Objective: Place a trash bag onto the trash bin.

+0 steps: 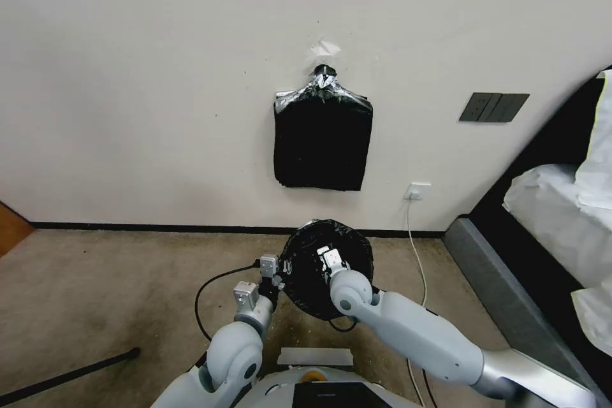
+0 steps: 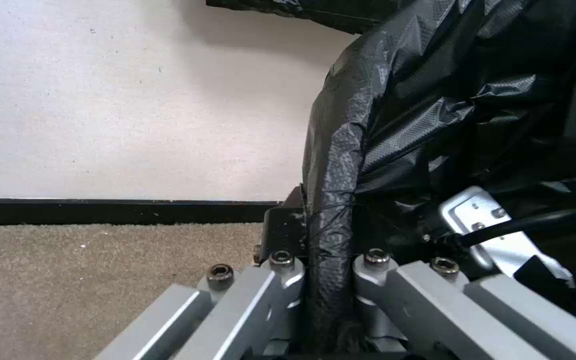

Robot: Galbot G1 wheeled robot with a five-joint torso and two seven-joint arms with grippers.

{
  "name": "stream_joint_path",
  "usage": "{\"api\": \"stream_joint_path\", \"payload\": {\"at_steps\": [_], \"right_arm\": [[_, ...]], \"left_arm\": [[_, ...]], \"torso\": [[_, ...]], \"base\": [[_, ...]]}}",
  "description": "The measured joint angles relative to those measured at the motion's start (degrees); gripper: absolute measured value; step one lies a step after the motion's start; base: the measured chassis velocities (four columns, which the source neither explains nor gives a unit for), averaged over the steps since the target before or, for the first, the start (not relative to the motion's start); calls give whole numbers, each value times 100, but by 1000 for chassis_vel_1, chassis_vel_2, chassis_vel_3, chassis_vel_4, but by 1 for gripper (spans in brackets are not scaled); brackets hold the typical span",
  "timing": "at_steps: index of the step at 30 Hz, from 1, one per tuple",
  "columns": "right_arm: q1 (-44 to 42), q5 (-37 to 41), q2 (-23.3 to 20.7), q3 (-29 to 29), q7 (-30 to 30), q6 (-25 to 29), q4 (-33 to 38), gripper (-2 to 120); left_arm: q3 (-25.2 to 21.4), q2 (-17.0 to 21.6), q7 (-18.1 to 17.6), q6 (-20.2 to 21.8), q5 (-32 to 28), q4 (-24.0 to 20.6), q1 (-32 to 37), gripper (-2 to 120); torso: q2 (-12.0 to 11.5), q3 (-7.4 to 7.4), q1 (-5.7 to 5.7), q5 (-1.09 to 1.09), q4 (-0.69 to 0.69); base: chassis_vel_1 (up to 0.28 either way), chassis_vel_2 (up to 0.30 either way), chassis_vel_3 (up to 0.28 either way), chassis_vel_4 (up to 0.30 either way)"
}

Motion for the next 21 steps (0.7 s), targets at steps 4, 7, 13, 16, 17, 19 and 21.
{"api": "stream_joint_path", "payload": {"at_steps": [4,7,13,16,17,19,21], "right_arm": [[-3,-14,17,11,-2,1,-54,0],[-10,-20,20,22,-4,2,-74,0],[-49,-35,20,62,-12,5,-99,0],[-66,-56,20,83,-23,7,-130,0],[-66,-56,20,83,-23,7,-130,0],[-82,-98,21,90,-43,8,-177,0],[-87,-106,21,90,-48,9,-188,0]], "left_arm": [[-12,6,0,0,-16,-26,19,1],[-16,9,0,0,-23,-37,27,1],[-26,19,-1,0,-50,-68,42,1],[-31,27,-1,0,-73,-82,57,1],[-31,27,-1,0,-73,-82,57,1],[-41,37,-3,3,-111,-105,74,1],[-46,40,-4,6,-129,-116,83,1]], "torso": [[0,0,0,0,0],[0,0,0,0,0],[0,0,0,0,0],[0,-1,0,0,0],[0,-1,0,0,0],[0,-1,0,0,0],[0,-1,0,0,0]], "base": [[0,0,0,0],[0,0,0,0],[0,0,0,0],[0,0,0,0],[0,0,0,0],[0,0,0,0],[0,0,0,0]]}}
